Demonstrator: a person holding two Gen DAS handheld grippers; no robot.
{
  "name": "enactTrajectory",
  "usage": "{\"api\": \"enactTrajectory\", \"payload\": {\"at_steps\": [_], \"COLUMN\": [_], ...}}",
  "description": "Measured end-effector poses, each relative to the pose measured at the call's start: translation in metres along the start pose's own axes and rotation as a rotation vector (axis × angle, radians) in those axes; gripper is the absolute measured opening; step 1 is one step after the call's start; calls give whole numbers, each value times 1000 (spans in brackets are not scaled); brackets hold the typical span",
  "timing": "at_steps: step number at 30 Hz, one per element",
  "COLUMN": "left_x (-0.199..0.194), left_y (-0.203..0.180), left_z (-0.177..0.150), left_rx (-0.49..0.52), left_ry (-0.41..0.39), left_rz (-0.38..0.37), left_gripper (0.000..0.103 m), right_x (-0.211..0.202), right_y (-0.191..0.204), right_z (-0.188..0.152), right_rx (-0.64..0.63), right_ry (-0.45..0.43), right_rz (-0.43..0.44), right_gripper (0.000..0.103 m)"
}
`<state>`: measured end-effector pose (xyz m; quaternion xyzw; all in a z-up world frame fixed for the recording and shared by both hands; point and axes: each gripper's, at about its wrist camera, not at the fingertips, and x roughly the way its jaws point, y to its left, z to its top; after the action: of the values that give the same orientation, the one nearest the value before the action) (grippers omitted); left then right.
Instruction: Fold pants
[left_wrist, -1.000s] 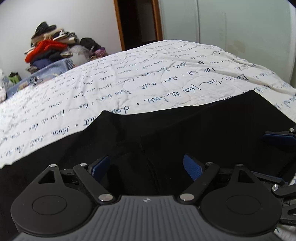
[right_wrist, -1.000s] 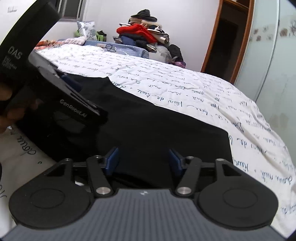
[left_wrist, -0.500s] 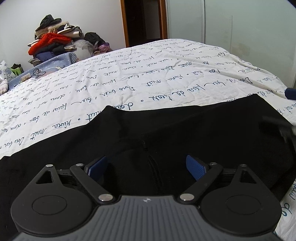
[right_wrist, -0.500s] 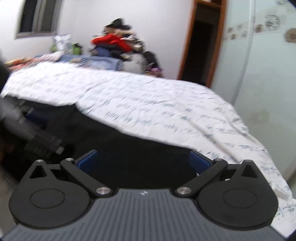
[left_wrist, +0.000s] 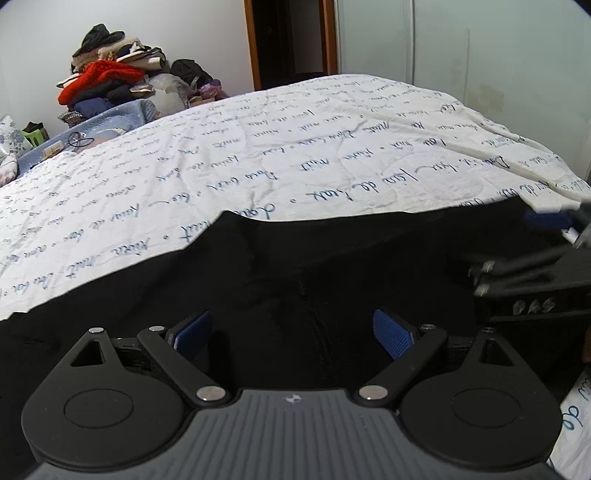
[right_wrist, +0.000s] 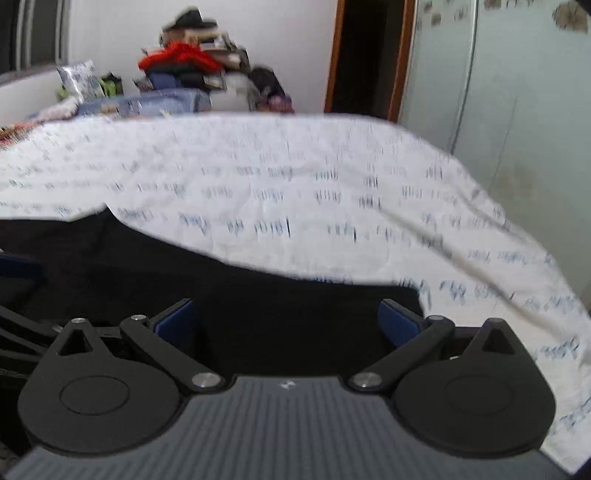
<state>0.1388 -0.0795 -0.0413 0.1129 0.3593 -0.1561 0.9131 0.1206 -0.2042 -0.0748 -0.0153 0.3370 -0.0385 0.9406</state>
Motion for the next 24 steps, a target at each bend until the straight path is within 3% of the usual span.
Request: {"api": "enactTrajectory", "payload": {"at_steps": [2, 6, 10, 14, 16, 18, 21, 24], "left_x": [-2, 4, 23, 70, 61, 44, 21, 15], "left_y": [5, 22, 40, 65, 80, 90, 103, 106], "left_z": [3, 13, 28, 37, 40, 41, 31, 16], "left_rx": [-2, -35, -87, -131, -216, -236, -182, -125], "left_ry": [-15, -15, -10, 65, 26, -4, -38, -28], "left_rz": [25, 58, 13, 13, -18, 14, 93, 237], "left_gripper": [95, 95, 96, 103, 102, 102, 102, 102], "right_x": [13, 10, 8, 8, 8, 7, -4, -27], "right_y": [-1, -4, 2, 1, 1, 1, 2, 13], "right_z": [-7, -14, -17, -18, -18, -18, -11, 1], "right_rx": [17, 33, 22, 29, 31, 27, 16, -48], "right_ry": [32, -3, -19, -24, -24, -22, 9, -79], "right_rz": [12, 27, 14, 17, 19, 18, 7, 78], "right_gripper": [103, 103, 103, 103, 103, 103, 103, 103]}}
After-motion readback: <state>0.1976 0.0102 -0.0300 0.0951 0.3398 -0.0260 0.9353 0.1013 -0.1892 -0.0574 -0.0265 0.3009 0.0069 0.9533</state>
